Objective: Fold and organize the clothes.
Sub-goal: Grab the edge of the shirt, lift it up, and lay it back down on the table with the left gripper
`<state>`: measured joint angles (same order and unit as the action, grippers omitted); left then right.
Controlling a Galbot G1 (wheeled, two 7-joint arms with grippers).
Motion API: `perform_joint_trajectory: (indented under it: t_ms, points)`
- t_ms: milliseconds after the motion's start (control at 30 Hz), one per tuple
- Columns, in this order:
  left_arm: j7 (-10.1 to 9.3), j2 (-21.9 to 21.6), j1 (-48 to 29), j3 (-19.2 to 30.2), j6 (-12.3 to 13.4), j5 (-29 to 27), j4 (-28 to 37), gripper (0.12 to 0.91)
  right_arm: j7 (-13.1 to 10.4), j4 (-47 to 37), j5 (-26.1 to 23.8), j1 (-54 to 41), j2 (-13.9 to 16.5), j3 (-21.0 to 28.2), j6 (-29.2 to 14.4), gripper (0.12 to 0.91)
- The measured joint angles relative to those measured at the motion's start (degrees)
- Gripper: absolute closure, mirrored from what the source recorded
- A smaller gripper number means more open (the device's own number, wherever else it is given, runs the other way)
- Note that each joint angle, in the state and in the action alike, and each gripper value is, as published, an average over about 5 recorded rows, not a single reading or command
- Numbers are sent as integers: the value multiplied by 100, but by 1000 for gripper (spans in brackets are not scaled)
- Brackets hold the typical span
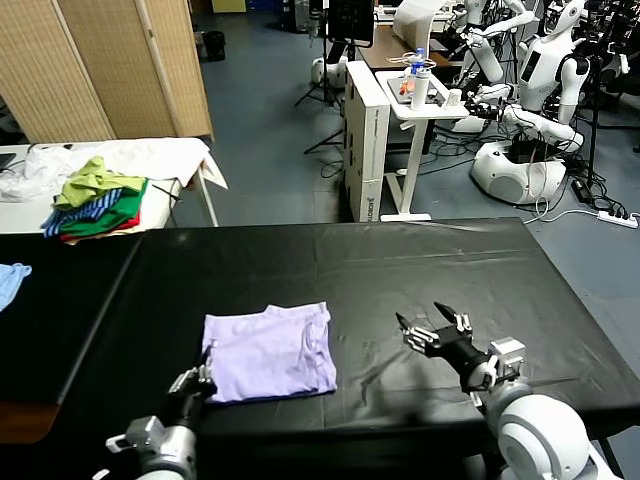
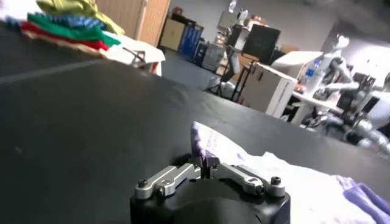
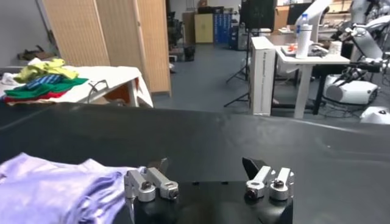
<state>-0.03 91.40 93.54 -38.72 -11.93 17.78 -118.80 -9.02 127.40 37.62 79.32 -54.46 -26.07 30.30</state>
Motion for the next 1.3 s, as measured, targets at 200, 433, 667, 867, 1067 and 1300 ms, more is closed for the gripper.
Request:
perform_joint_trajectory:
  t_ms: [200, 433, 667, 867, 1067, 1300]
  points:
    - [-24, -1074, 256, -503, -47, 165, -250, 855, 0, -154, -83, -71, -88, 94, -17, 118]
    - [-20, -2450, 735, -1392, -57, 404, -416, 855, 3, -282, -140, -128, -195, 218, -29, 118]
    - [-112, -3223, 1307, -2358, -150, 567, -679, 855, 14, -397, -215, -192, -304, 368, -55, 118]
    - [-499, -3230, 1425, -2518, -465, 566, -1292, 855, 22, -392, -303, -143, -376, 422, -67, 118]
    - [-670, -2680, 1048, -1479, -754, 751, -2051, 855, 24, -279, -428, 28, -410, 287, -72, 118]
    - [-626, -1763, 500, 101, -747, 300, -1972, 855, 20, -165, -520, 274, -486, 105, -75, 118]
